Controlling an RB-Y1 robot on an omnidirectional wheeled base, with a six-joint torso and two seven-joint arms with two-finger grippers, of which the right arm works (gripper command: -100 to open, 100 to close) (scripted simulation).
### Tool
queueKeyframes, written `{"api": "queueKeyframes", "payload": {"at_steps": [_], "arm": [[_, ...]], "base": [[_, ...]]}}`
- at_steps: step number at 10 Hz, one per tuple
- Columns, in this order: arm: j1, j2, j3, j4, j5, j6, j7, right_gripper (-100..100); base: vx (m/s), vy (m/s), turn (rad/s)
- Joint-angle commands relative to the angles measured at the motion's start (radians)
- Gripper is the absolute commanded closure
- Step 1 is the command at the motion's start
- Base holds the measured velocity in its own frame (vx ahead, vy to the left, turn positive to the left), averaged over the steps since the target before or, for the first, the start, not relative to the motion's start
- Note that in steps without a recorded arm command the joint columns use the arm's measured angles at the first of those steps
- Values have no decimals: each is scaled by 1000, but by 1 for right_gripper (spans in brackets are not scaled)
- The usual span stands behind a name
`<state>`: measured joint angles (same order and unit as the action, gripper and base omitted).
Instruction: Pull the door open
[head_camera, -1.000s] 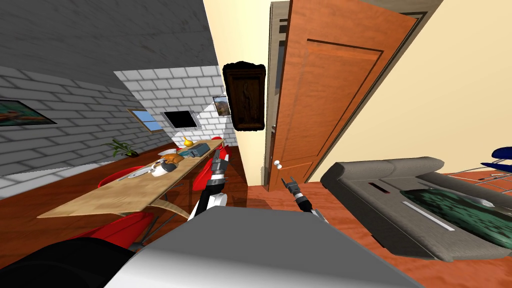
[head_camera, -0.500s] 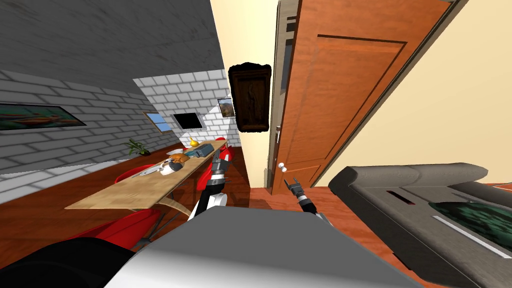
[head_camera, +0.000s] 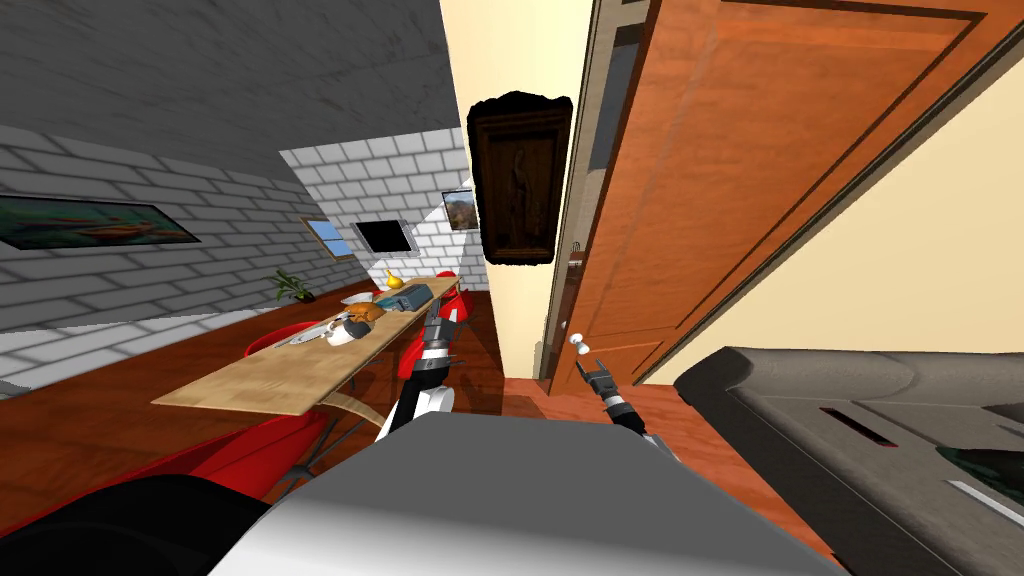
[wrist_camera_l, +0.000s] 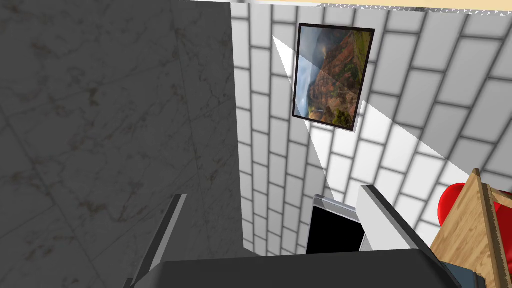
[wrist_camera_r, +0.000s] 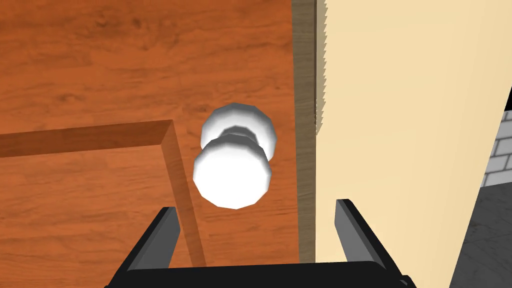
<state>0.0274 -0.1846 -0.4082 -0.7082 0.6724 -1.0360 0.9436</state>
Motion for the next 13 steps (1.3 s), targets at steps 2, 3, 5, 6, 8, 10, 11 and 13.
{"api": "queueKeyframes", "payload": {"at_steps": [2,3,5,6,8,10,11,13], "arm": [[9,-35,-40,40,-31,-33,3,-100],[14,-47,-53,51,-41,-42,3,-100],[3,-55,-58,78,-45,-54,10,-100],[3,-55,-58,78,-45,-54,10,100],[3,-55,-58,78,-45,-54,10,100],[3,-55,-58,78,-45,-54,10,100],[3,-55,-58,78,-45,-54,10,100],[0,-57,-41,79,-76,-46,-45,100]], "base": [[148,42,237],[193,18,182],[138,3,76],[-7,-2,-24],[-25,-4,6],[-13,-2,-3],[0,0,0],[-57,-25,77]]}}
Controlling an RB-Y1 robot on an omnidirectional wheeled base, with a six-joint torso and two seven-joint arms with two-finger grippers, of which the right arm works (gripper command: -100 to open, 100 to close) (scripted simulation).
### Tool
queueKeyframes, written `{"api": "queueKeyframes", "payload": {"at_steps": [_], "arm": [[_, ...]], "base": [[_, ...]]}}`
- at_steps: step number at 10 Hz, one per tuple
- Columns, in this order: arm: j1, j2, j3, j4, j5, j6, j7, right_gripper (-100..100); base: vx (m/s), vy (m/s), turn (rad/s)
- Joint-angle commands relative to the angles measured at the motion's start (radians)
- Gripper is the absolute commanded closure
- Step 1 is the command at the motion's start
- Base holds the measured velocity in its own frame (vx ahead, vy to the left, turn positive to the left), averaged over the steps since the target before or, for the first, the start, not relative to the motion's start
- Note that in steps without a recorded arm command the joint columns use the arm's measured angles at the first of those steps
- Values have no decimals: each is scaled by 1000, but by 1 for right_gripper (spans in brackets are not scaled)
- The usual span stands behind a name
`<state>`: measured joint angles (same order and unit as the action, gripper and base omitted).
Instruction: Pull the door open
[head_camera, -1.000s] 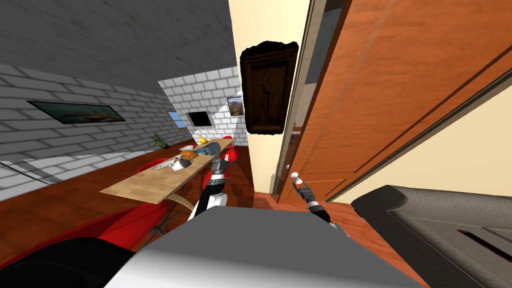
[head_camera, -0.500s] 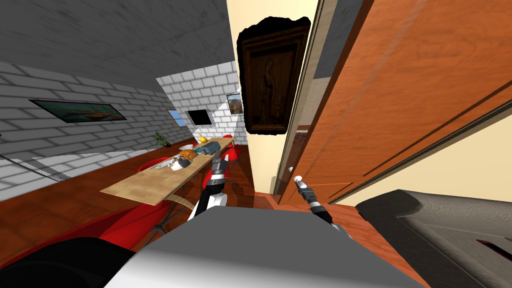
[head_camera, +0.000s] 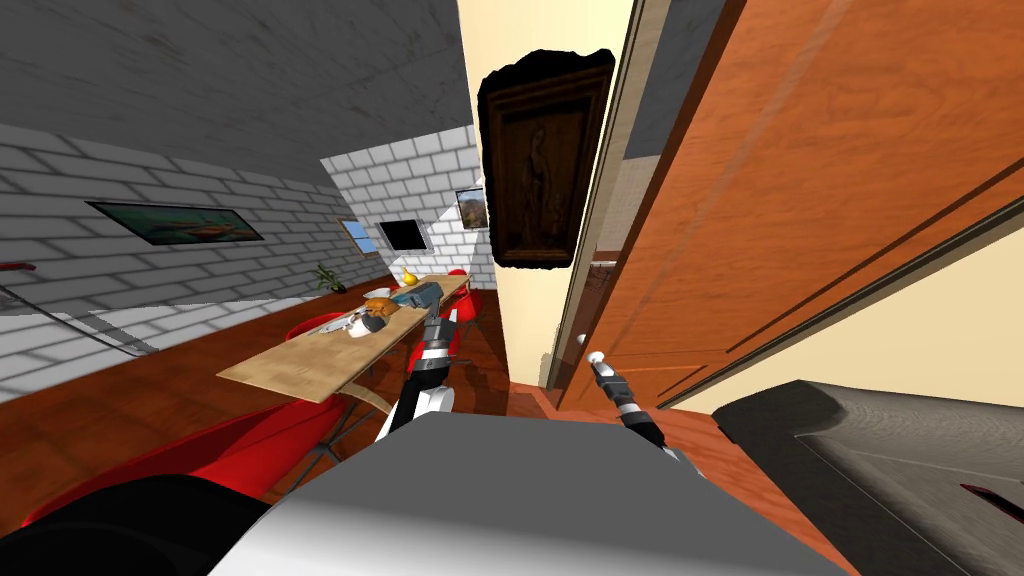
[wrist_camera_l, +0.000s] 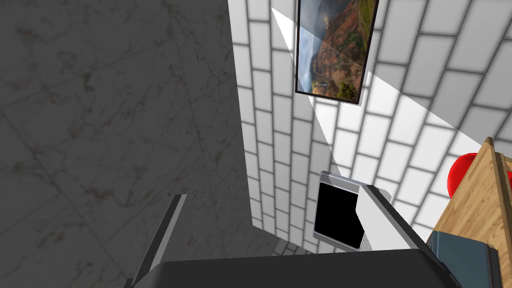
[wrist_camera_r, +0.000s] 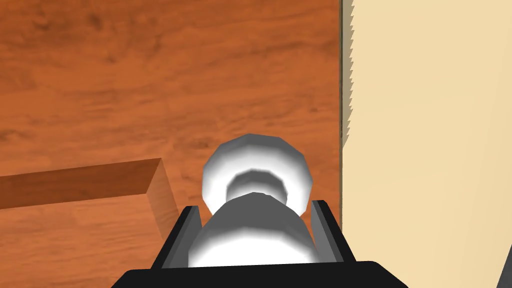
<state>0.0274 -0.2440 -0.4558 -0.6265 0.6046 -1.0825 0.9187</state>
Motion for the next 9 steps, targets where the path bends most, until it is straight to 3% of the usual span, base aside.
{"api": "queueKeyframes", "payload": {"at_steps": [1,9], "arm": [[-1,2,12,-3,-19,2,-38,100],[-11,-1,68,-3,-126,21,-233,100]], "base": [[-83,-32,87],[-62,-30,70]]}}
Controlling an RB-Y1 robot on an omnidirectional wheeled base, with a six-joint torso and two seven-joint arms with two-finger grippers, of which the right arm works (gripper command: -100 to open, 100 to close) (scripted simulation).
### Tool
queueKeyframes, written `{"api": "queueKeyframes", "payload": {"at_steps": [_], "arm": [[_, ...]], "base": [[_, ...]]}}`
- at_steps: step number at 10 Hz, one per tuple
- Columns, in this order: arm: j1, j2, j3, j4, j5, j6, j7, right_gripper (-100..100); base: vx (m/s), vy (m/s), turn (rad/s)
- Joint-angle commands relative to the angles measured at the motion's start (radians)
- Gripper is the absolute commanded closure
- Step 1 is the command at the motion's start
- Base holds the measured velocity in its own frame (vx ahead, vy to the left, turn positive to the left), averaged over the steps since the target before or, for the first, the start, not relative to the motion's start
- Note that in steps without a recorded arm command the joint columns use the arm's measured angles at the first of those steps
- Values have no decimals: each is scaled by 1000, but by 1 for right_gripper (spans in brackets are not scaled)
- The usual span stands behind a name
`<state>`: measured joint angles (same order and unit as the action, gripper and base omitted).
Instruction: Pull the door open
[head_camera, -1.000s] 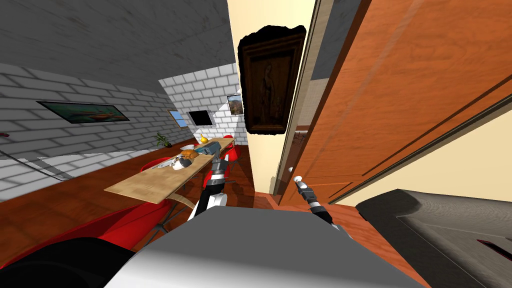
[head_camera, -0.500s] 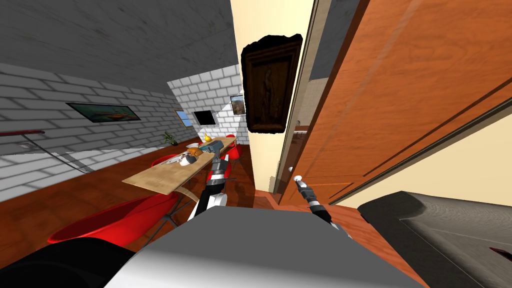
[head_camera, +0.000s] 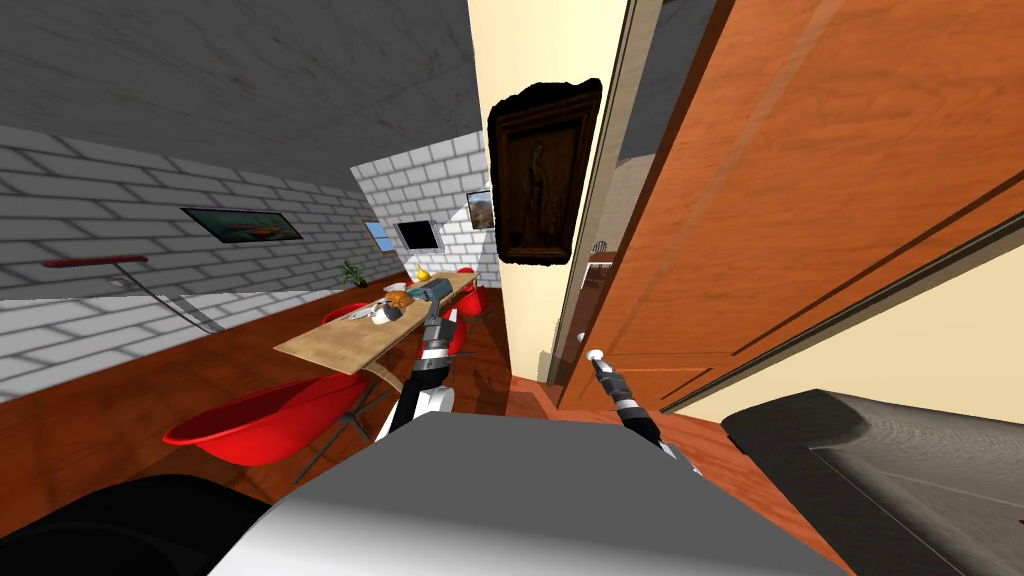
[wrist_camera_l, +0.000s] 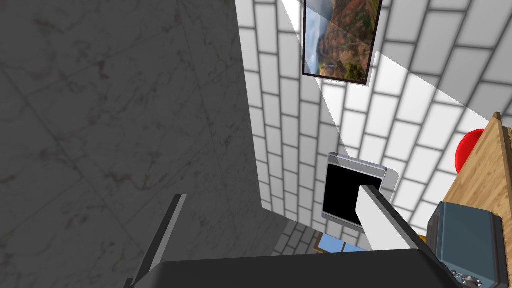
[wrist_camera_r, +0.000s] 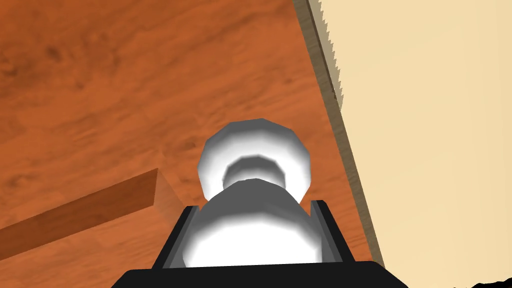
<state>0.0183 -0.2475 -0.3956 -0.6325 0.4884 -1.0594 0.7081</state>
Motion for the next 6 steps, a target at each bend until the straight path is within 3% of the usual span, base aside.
{"api": "queueKeyframes", "payload": {"at_steps": [1,6], "arm": [[-4,2,17,2,-29,1,-50,100],[-10,0,46,2,-84,10,-165,100]], "base": [[-75,-33,99],[-45,-25,58]]}}
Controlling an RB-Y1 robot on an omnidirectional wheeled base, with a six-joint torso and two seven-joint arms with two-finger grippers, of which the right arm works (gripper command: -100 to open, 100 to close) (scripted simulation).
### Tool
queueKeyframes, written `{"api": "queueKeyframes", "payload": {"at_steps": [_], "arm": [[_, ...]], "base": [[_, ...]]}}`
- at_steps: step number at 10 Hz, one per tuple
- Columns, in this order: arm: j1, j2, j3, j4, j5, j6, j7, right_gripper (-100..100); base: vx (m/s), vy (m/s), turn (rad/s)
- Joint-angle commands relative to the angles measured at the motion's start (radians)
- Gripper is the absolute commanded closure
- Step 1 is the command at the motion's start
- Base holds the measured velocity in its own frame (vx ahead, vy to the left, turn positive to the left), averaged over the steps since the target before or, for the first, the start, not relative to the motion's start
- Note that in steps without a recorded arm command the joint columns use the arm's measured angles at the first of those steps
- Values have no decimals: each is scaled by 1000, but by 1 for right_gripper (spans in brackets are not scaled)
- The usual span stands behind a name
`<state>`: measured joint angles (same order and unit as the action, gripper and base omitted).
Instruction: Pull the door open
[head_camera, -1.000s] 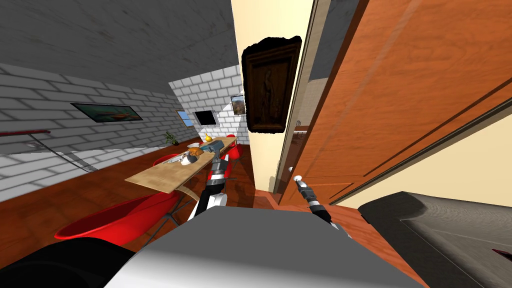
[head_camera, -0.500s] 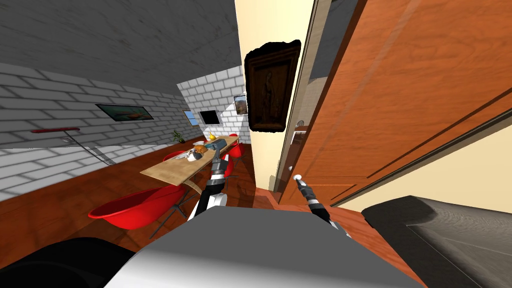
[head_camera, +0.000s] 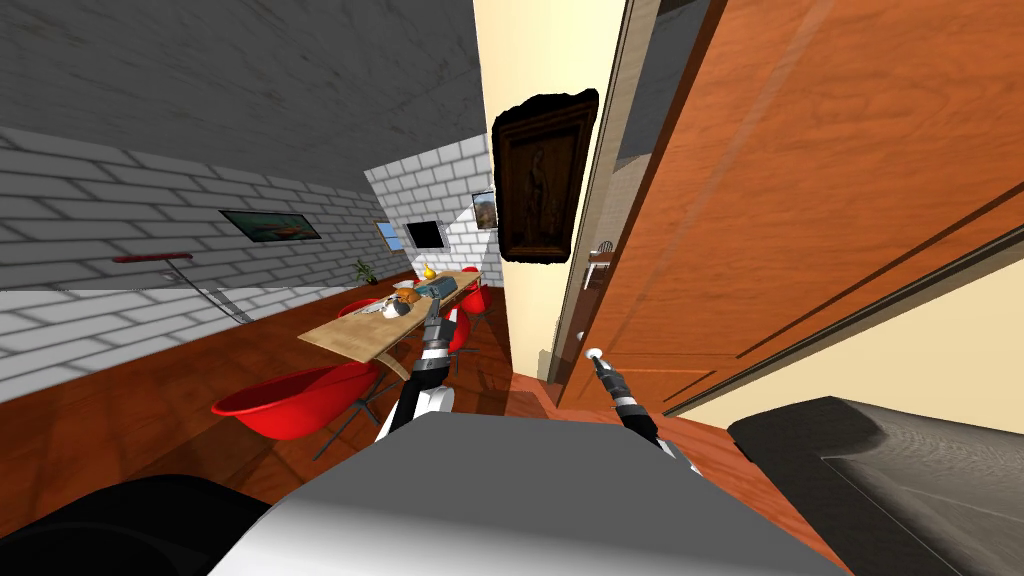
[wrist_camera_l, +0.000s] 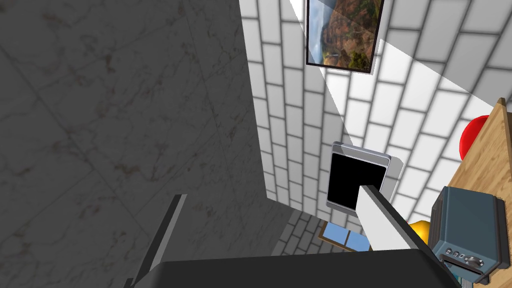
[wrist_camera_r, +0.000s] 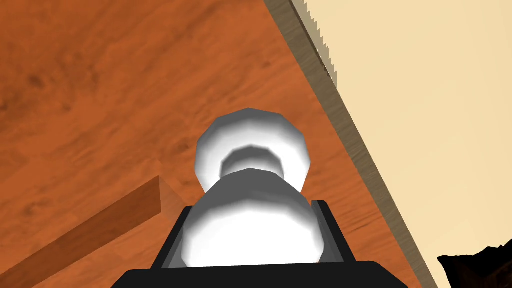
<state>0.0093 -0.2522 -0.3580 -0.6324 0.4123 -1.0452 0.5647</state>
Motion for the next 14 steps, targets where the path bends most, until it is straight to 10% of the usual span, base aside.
{"api": "queueKeyframes", "payload": {"at_steps": [1,14], "arm": [[-3,4,20,2,-29,0,-50,100],[-19,-1,102,1,-187,26,-344,100]], "base": [[-57,-34,117],[-44,-26,60]]}}
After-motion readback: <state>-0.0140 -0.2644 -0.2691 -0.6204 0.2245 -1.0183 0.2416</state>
